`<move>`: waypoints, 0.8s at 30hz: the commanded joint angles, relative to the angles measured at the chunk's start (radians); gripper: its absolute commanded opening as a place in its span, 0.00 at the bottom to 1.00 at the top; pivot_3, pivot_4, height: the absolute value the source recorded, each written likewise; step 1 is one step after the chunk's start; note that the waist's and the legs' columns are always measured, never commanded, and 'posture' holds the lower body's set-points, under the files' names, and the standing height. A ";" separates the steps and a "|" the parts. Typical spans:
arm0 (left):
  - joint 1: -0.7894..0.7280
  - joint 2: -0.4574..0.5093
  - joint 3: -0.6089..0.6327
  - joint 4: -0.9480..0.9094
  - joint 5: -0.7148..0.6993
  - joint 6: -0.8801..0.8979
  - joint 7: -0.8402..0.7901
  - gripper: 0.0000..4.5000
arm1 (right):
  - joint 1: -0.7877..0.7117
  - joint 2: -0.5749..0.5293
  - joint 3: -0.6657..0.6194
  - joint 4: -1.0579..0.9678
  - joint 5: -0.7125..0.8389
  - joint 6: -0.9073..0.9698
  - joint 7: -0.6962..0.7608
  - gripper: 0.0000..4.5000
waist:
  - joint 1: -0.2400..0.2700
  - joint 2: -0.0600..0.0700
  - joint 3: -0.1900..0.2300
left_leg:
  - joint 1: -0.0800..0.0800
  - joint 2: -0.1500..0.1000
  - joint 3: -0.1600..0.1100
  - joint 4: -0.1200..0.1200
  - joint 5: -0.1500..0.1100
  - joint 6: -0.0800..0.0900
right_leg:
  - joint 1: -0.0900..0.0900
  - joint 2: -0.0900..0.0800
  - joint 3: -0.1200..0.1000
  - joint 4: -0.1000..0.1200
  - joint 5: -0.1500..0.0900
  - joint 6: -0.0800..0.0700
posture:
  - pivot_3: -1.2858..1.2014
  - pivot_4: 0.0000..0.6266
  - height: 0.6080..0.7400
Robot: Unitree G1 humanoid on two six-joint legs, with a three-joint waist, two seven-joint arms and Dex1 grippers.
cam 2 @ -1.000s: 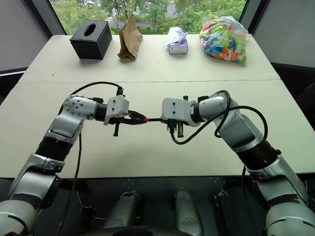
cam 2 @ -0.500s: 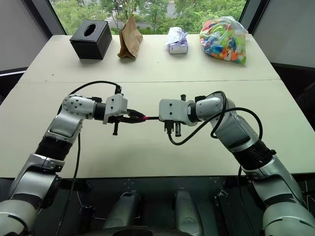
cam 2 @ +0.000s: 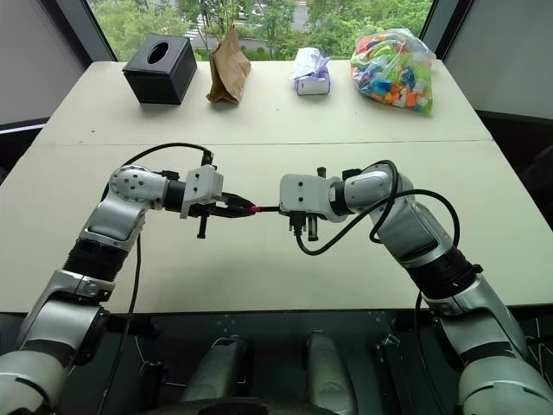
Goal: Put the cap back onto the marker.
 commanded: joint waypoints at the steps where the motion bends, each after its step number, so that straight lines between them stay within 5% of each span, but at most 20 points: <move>1: -0.058 -0.060 -0.003 -0.066 -0.057 -0.048 -0.002 0.00 | -0.009 0.059 0.037 -0.051 0.031 -0.044 0.013 0.01 | 0.000 0.000 0.000 | 0.000 0.000 0.000 0.000 0.000 0.000 | 0.000 0.000 0.000 0.000 0.000 0.000 | 0.52 0.24 1.00; 22: 0.011 0.005 0.028 -0.133 -0.054 0.063 0.037 0.00 | 0.028 0.012 -0.029 -0.021 0.011 -0.051 0.003 0.01 | -0.001 0.000 0.000 | 0.000 0.000 0.000 0.000 0.000 0.000 | 0.000 0.000 0.000 0.000 0.000 0.000 | 0.52 0.24 1.00; 24: 0.019 0.016 0.031 -0.142 -0.059 0.079 0.036 0.22 | 0.032 0.002 -0.036 -0.014 0.007 -0.054 0.002 0.00 | 0.000 0.000 0.000 | 0.000 0.000 0.000 0.000 0.000 0.000 | 0.000 0.000 0.000 0.000 0.000 0.000 | 0.52 0.24 1.00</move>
